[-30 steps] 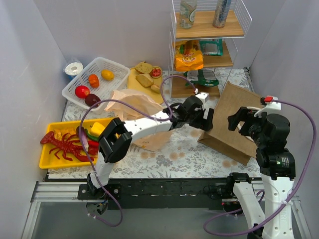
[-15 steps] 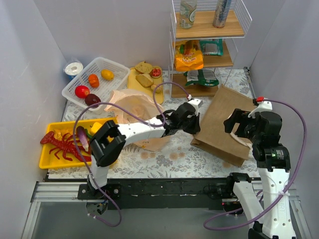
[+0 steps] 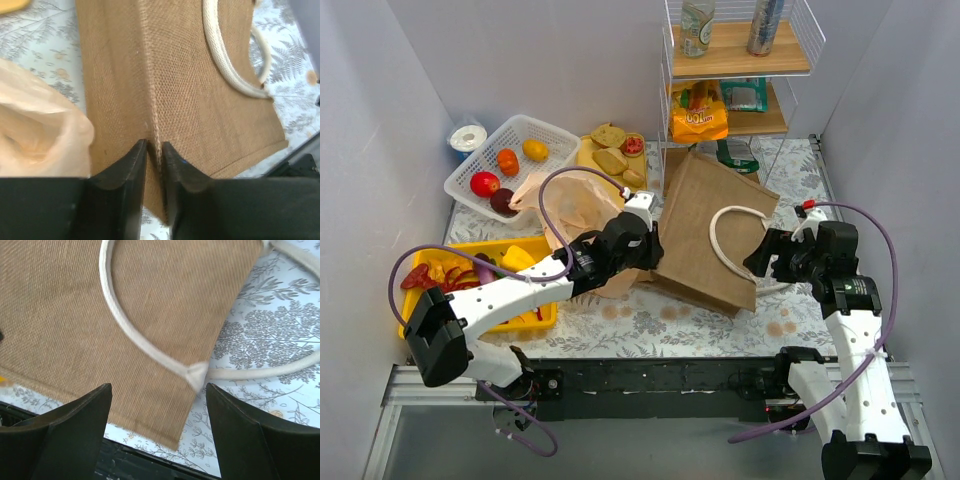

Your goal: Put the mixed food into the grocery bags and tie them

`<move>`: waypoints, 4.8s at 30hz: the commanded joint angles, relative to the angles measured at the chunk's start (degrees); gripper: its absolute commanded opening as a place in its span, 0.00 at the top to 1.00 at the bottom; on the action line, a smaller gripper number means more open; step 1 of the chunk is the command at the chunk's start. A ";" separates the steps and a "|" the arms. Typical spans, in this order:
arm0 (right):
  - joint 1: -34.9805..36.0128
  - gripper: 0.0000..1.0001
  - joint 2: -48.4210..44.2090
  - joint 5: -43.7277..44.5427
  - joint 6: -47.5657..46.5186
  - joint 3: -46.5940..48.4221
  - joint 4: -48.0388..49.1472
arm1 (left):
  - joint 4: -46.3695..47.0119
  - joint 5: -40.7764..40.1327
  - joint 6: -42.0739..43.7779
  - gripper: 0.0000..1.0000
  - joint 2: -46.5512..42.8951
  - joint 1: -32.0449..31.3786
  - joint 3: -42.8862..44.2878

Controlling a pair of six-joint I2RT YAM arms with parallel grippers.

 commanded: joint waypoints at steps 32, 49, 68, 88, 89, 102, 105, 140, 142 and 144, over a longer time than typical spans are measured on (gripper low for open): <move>-0.06 0.18 -9.67 7.60 3.75 3.53 1.43 | -11.85 -17.19 12.76 0.16 41.60 -3.86 42.47; -0.06 0.18 -10.47 8.22 3.48 1.24 1.16 | -11.67 -19.39 12.85 0.88 45.47 -3.86 42.82; -0.06 0.16 -7.04 4.80 4.53 6.50 1.25 | -9.12 -12.01 12.50 1.00 10.61 3.95 28.16; -0.06 0.22 -7.39 -13.84 18.33 -12.18 18.89 | -10.71 -9.02 16.81 1.00 -4.98 12.57 21.12; -0.06 0.22 -6.78 -14.02 18.51 -13.08 19.87 | -10.62 -9.02 17.24 1.00 -4.89 12.75 20.94; 3.54 0.26 6.75 -13.76 19.92 -17.57 35.07 | -9.83 -8.40 18.21 1.00 -5.33 13.98 19.71; 6.00 0.26 10.53 -12.53 20.45 -17.22 38.67 | -8.86 -8.49 18.65 1.00 -5.42 14.33 18.83; 10.93 0.99 11.06 4.88 0.59 23.56 -7.18 | -28.45 0.47 9.95 0.77 -14.91 16.27 16.10; 10.84 0.99 12.03 4.00 0.41 25.23 -8.06 | -29.24 3.19 10.30 0.56 -14.39 16.27 16.89; 10.93 0.99 12.56 2.78 0.32 24.97 -7.63 | -29.69 6.95 10.48 0.20 -13.16 16.27 18.20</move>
